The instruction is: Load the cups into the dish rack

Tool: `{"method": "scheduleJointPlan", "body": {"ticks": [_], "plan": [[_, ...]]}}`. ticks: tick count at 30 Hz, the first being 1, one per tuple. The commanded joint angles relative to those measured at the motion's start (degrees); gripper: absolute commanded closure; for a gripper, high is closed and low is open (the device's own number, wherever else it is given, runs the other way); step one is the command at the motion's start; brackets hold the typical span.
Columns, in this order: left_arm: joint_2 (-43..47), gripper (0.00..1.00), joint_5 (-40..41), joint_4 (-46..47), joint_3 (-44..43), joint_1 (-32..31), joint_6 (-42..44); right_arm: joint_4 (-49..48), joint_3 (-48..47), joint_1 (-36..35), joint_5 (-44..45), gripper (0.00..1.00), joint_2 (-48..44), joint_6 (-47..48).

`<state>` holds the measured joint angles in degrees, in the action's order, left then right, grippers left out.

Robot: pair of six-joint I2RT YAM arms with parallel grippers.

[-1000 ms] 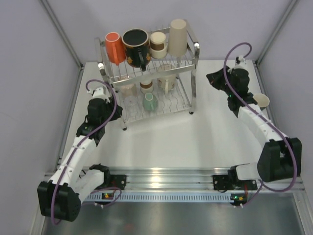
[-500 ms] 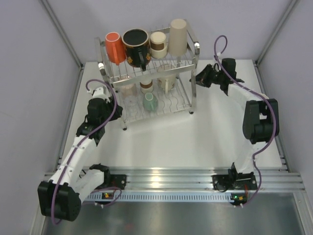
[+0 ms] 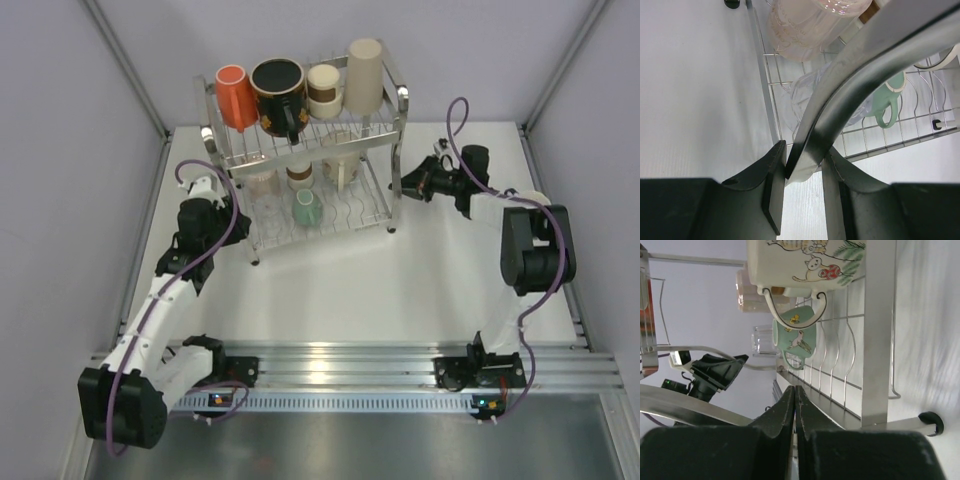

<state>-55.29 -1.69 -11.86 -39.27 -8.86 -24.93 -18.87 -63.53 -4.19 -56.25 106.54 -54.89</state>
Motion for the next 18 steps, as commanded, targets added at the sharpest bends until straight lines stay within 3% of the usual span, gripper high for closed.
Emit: {"method": "scheduleJointPlan", "body": {"ticks": [1,9,18], "plan": [[-2.8,1.0,-6.5,5.3,0.3,-0.3,-6.1,-7.0,4.0,-0.5,-6.2,1.0,-5.8,-1.5],[-2.9,1.0,-10.1,6.6,0.8,-0.5,-5.6,-7.2,12.9,-0.6,-6.2,1.0,-13.3,0.4],[-1.4,1.0,-13.4,7.7,2.0,-1.2,-6.5,2.1,17.8,-1.1,-4.0,1.0,-19.8,7.0]]}}
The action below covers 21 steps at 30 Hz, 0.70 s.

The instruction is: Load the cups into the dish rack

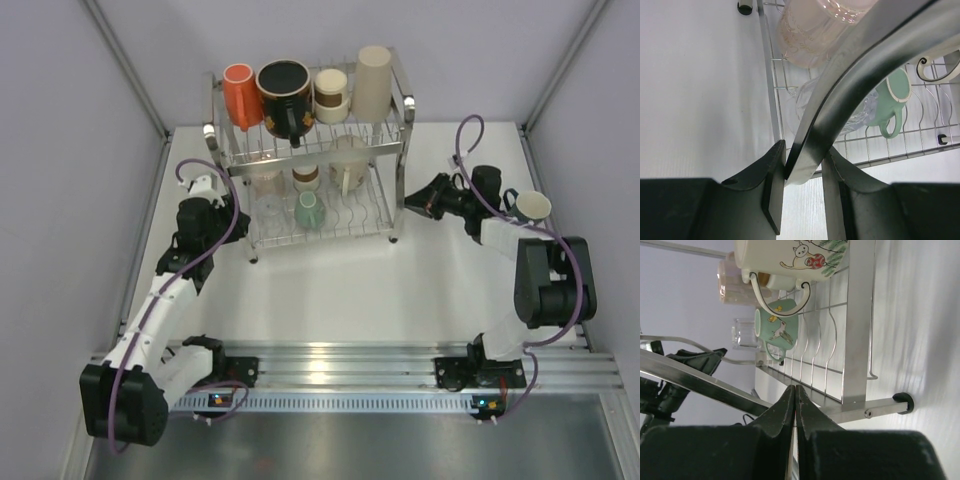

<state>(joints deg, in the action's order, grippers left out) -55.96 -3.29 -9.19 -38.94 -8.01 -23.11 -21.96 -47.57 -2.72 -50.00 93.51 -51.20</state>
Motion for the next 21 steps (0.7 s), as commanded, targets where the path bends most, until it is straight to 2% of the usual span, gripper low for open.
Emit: {"method": "scheduleJointPlan", "body": {"ticks": [1,4,15,21], "plan": [[-0.5,1.0,-12.0,5.1,2.0,-2.3,-8.4,7.6,1.9,-2.6,-9.8,1.0,-7.7,5.7],[0.7,1.0,-11.8,5.0,3.1,-2.9,-8.7,13.3,2.7,-2.6,-6.9,1.0,-11.7,8.0],[1.6,1.0,-13.1,5.7,4.7,-6.0,-9.2,18.1,9.6,-3.3,-1.4,1.0,-18.9,8.4],[3.2,1.0,-11.7,5.8,5.7,-10.7,-10.5,21.8,10.9,-4.3,0.3,1.0,-23.6,9.7]]}}
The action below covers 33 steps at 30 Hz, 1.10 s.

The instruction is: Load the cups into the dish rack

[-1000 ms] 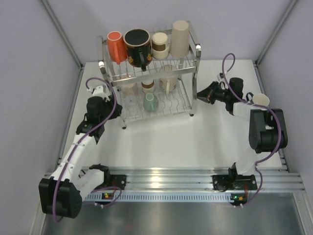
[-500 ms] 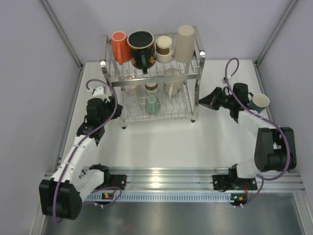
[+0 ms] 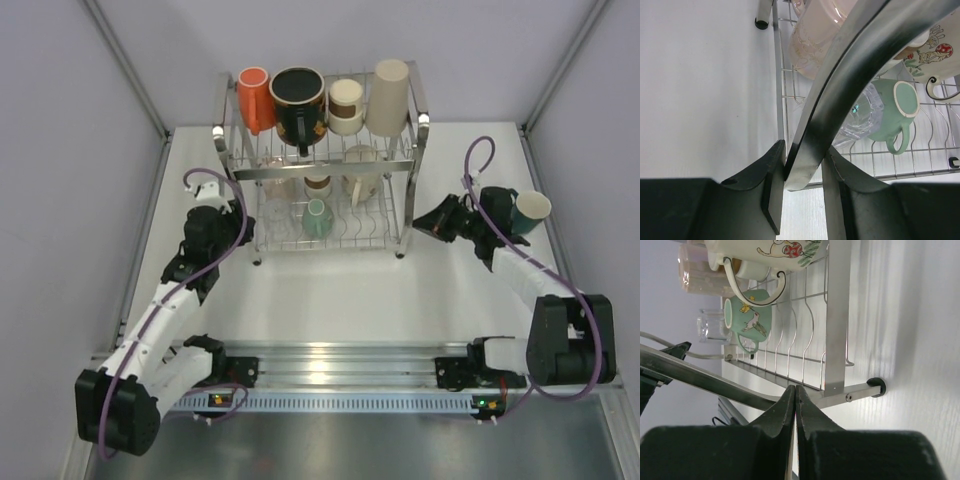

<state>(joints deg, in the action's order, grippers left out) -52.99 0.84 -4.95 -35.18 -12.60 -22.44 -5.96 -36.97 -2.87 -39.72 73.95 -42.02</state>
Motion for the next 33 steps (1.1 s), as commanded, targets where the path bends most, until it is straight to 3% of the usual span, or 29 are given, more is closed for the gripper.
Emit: {"method": "scheduleJointPlan", "body": {"ticks": [1,13,22,23,24,27,28,33], "plan": [[0.7,1.0,-15.3,1.4,2.2,-6.6,-11.4,7.5,0.1,-4.2,-9.4,1.0,-4.7,1.5],[6.8,1.0,-14.0,2.3,3.4,-14.0,-16.2,14.6,2.1,-4.2,-5.5,0.99,-9.9,4.8],[10.4,1.0,-11.0,1.0,6.2,-14.5,-18.6,17.0,0.7,-3.6,4.9,0.97,-12.4,3.3],[11.3,0.96,-10.1,0.3,5.8,-14.5,-18.7,18.5,0.0,-3.3,8.5,0.96,-12.0,3.6],[11.8,0.76,-9.1,-0.6,5.4,-14.5,-18.7,20.2,-2.2,-2.9,10.7,0.95,-11.6,4.1],[13.3,0.57,-5.9,-4.4,2.2,-14.5,-18.3,23.9,-6.3,-0.8,19.4,0.88,-9.3,5.3],[13.7,0.37,-5.4,-5.1,0.8,-14.5,-18.3,24.3,-7.2,-0.1,21.2,0.86,-8.7,5.3],[16.3,0.27,-2.2,-9.7,-2.2,-14.5,-17.6,26.6,-14.9,6.4,27.2,0.79,-4.4,4.6]]}}
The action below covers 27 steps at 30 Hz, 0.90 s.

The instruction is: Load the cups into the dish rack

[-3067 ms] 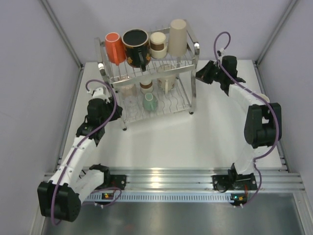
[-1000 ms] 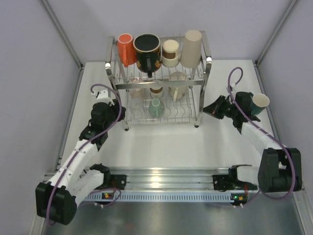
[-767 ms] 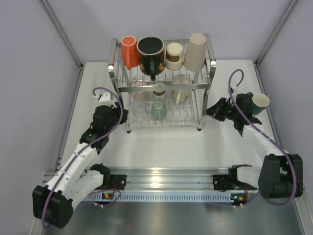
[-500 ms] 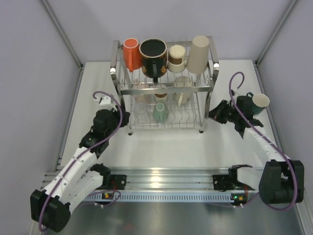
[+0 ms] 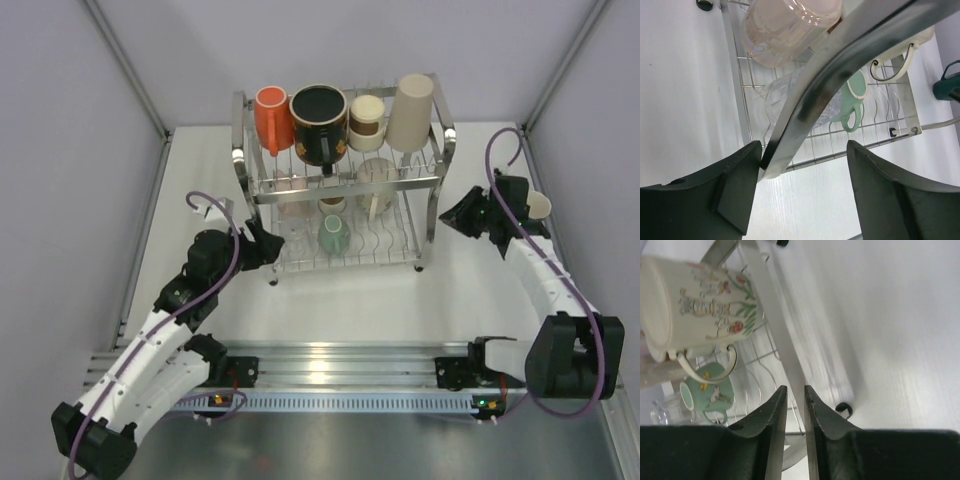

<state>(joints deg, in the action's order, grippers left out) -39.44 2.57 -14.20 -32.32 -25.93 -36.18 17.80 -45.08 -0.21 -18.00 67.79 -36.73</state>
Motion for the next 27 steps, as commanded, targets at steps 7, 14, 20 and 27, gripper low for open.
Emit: {"method": "scheduleJointPlan", "body": {"ticks": [7,14,20,27], "plan": [[3.6,0.2,-0.4,-4.9,-8.0,-1.0,-2.4,9.8,-18.5,9.1,10.5,0.7,7.4,0.1],[2.6,0.19,0.7,-8.6,-11.2,-1.1,0.0,14.6,-25.6,16.0,15.4,0.63,10.3,1.3],[5.2,0.02,4.5,-13.0,-15.3,-1.0,-0.1,18.8,-32.9,17.2,22.7,0.5,15.9,3.3],[3.9,0.02,-0.1,-14.6,-21.0,-1.0,-1.0,27.1,-43.8,18.4,24.9,0.45,25.7,-0.7]]}}
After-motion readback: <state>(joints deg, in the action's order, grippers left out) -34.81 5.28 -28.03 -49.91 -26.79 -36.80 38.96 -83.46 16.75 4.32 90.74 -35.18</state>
